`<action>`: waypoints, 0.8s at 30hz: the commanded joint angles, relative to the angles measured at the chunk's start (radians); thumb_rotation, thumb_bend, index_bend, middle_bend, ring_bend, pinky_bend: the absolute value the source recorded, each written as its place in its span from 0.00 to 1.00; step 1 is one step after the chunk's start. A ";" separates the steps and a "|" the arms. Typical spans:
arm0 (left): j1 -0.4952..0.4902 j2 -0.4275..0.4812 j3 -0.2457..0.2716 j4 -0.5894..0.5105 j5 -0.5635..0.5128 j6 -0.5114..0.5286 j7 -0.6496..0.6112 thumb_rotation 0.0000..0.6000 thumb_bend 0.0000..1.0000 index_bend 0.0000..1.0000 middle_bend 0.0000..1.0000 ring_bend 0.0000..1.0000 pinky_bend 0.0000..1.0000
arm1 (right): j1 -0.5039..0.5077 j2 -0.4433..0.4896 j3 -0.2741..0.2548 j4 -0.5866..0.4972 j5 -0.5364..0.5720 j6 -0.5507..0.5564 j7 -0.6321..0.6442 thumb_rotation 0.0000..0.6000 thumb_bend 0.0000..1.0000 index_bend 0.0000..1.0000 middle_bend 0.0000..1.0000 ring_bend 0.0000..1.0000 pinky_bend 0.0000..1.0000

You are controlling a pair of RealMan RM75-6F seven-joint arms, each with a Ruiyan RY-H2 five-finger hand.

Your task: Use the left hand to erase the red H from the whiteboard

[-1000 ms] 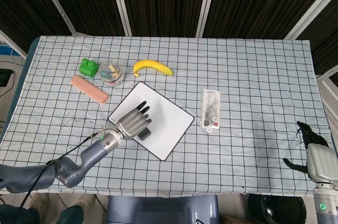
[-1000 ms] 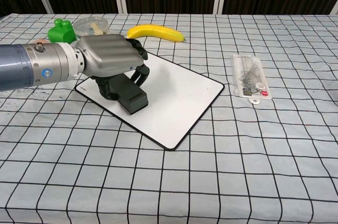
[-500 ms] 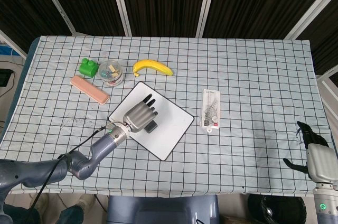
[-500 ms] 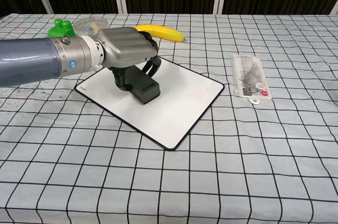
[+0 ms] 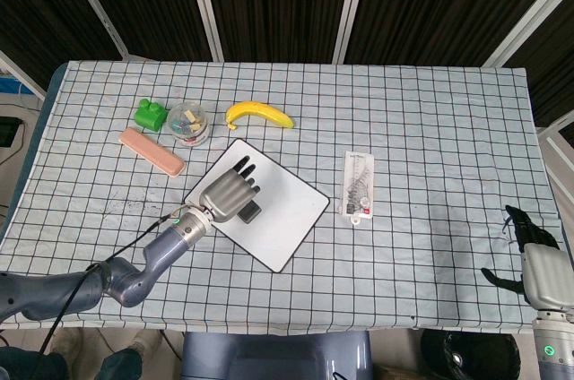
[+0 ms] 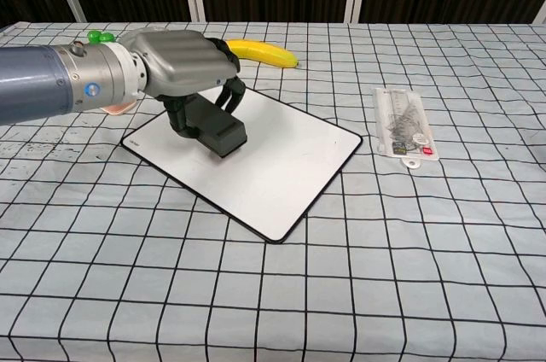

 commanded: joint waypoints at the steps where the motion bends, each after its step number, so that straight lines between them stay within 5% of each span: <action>1: 0.020 0.058 -0.005 -0.048 -0.006 0.028 -0.014 1.00 0.27 0.45 0.48 0.11 0.10 | 0.000 0.000 0.000 -0.001 -0.001 0.000 0.000 1.00 0.06 0.09 0.12 0.22 0.23; 15: 0.191 0.308 0.084 -0.269 0.036 0.200 -0.061 1.00 0.27 0.44 0.48 0.11 0.12 | 0.002 0.000 0.001 -0.005 0.001 -0.002 -0.002 1.00 0.06 0.09 0.12 0.22 0.23; 24: 0.300 0.351 0.144 -0.191 0.081 0.250 -0.192 1.00 0.27 0.44 0.48 0.11 0.12 | -0.001 -0.001 -0.004 -0.008 -0.004 0.001 -0.006 1.00 0.06 0.09 0.12 0.22 0.23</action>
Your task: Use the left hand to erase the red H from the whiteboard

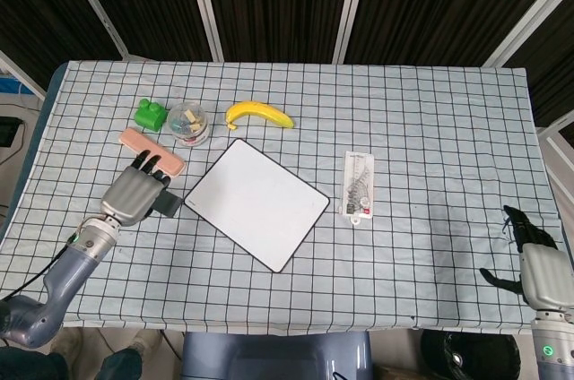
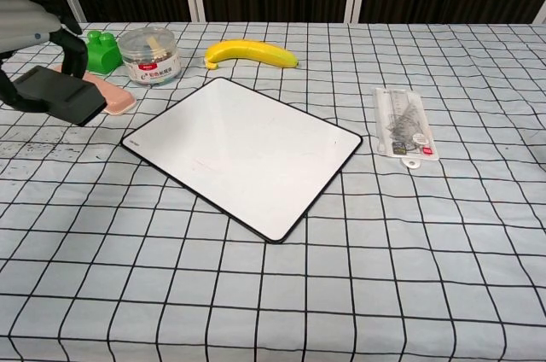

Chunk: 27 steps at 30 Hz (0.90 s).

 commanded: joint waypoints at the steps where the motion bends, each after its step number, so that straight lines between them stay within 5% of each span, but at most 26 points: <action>1: 0.037 0.006 0.026 0.057 0.039 0.008 -0.069 1.00 0.27 0.44 0.48 0.11 0.12 | -0.001 0.000 -0.001 -0.002 0.001 0.000 -0.001 1.00 0.06 0.09 0.12 0.22 0.23; 14: 0.072 -0.101 0.029 0.297 0.100 -0.042 -0.246 1.00 0.27 0.44 0.48 0.11 0.12 | -0.003 0.000 -0.001 -0.004 0.006 0.002 -0.007 1.00 0.06 0.09 0.12 0.22 0.23; 27: 0.061 -0.198 0.014 0.424 0.123 -0.110 -0.274 1.00 0.26 0.40 0.46 0.11 0.12 | -0.003 0.000 0.001 -0.003 0.008 0.001 -0.005 1.00 0.06 0.09 0.12 0.22 0.23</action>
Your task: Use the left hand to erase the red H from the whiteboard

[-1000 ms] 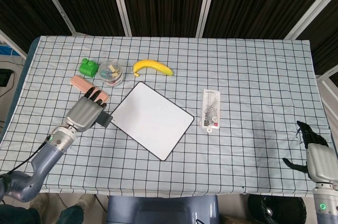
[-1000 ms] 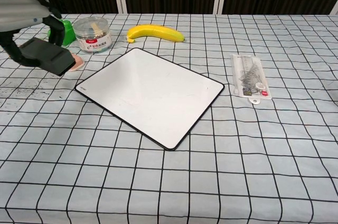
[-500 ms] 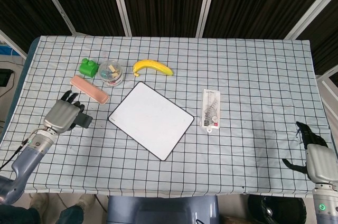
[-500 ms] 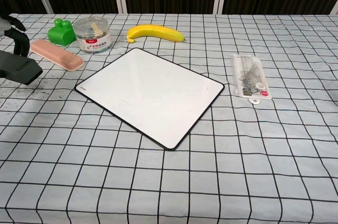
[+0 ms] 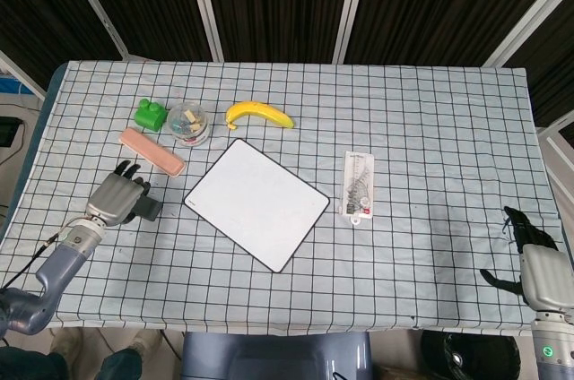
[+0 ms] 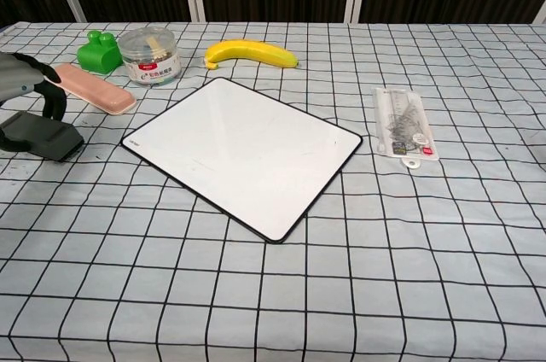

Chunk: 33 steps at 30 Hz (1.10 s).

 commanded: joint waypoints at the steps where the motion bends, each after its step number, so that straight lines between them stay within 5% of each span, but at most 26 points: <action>1: -0.001 -0.013 -0.009 0.012 0.006 -0.002 -0.006 1.00 0.24 0.37 0.44 0.11 0.11 | 0.000 0.000 0.000 0.000 0.001 0.000 0.001 1.00 0.06 0.09 0.12 0.22 0.23; 6: 0.000 -0.004 -0.017 -0.002 0.002 -0.007 0.011 1.00 0.11 0.16 0.25 0.05 0.08 | 0.001 0.000 0.001 0.001 0.001 -0.002 0.002 1.00 0.06 0.09 0.12 0.22 0.23; 12: 0.005 0.032 -0.021 -0.064 -0.002 -0.002 0.038 1.00 0.09 0.04 0.13 0.01 0.07 | 0.002 0.000 0.001 0.002 0.000 -0.003 0.001 1.00 0.06 0.09 0.12 0.22 0.23; 19: 0.020 0.110 -0.038 -0.203 -0.031 0.039 0.122 1.00 0.09 0.02 0.10 0.00 0.07 | 0.002 0.001 0.001 0.001 0.000 -0.002 0.001 1.00 0.06 0.09 0.12 0.22 0.23; 33: 0.230 0.389 -0.006 -0.593 0.120 0.426 0.113 1.00 0.11 0.00 0.08 0.00 0.07 | 0.003 -0.003 0.002 0.008 -0.011 0.006 -0.003 1.00 0.06 0.09 0.12 0.22 0.23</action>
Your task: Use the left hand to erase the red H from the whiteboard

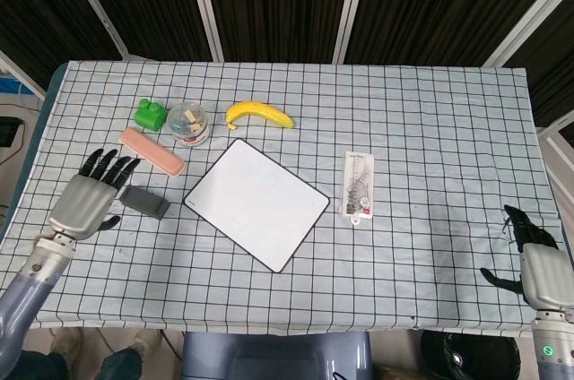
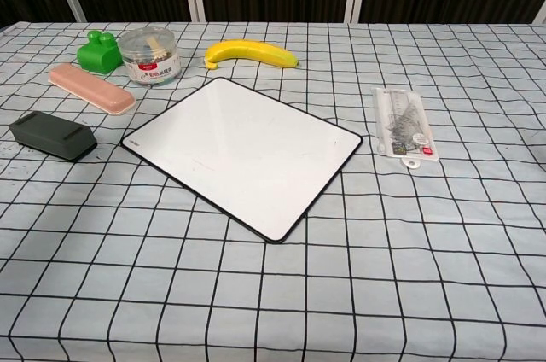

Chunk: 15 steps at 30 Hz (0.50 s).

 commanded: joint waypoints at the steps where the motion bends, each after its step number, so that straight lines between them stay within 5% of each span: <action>1: 0.086 0.067 0.035 -0.084 0.076 0.103 -0.018 1.00 0.11 0.00 0.08 0.00 0.07 | 0.000 -0.001 0.000 0.001 -0.002 0.001 0.000 1.00 0.06 0.09 0.12 0.22 0.23; 7: 0.183 0.103 0.089 -0.107 0.166 0.210 -0.050 1.00 0.10 0.00 0.08 0.00 0.06 | -0.001 -0.001 0.000 0.003 -0.008 0.008 0.003 1.00 0.06 0.09 0.12 0.22 0.23; 15: 0.243 0.089 0.099 -0.054 0.188 0.248 -0.109 1.00 0.10 0.00 0.08 0.00 0.06 | -0.002 -0.001 0.000 0.005 -0.018 0.014 0.015 1.00 0.06 0.09 0.12 0.22 0.23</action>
